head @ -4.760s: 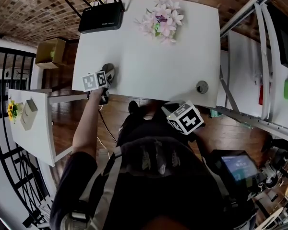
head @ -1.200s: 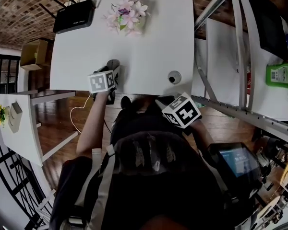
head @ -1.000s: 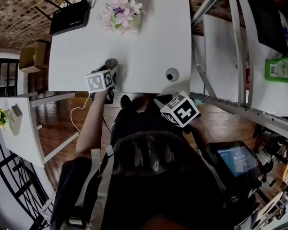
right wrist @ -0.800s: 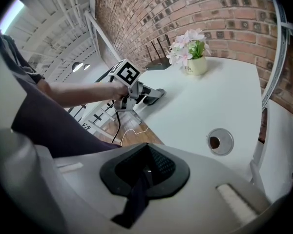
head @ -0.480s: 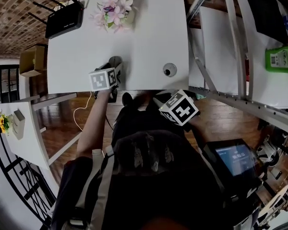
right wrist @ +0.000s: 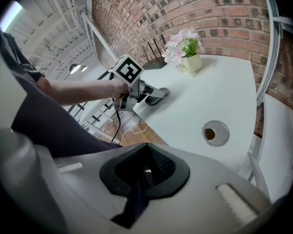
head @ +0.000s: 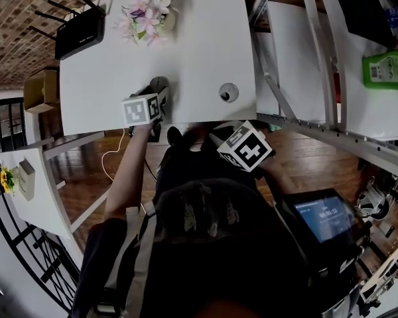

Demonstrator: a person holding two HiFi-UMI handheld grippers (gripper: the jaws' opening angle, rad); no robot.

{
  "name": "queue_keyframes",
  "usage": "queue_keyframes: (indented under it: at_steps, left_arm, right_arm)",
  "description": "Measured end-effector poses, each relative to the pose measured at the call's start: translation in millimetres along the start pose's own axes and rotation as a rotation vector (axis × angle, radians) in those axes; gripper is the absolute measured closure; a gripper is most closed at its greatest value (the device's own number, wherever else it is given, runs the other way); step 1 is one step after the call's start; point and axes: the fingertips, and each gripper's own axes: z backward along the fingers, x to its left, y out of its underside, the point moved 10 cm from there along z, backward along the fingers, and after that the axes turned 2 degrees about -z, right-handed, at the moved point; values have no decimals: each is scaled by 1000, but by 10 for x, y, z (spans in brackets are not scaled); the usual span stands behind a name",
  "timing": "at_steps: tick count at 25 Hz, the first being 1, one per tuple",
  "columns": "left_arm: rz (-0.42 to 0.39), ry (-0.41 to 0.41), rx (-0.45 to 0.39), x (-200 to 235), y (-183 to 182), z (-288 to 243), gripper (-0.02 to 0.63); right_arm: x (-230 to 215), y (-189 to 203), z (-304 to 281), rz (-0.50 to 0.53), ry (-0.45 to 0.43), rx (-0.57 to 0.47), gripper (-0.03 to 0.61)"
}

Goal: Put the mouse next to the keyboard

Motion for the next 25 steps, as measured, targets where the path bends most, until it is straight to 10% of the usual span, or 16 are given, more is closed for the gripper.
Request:
queue_keyframes:
  at_steps: [25]
  left_arm:
    - [-240, 4, 39, -268, -182, -42, 325]
  right_arm:
    - [-140, 53, 73, -1, 22, 14, 572]
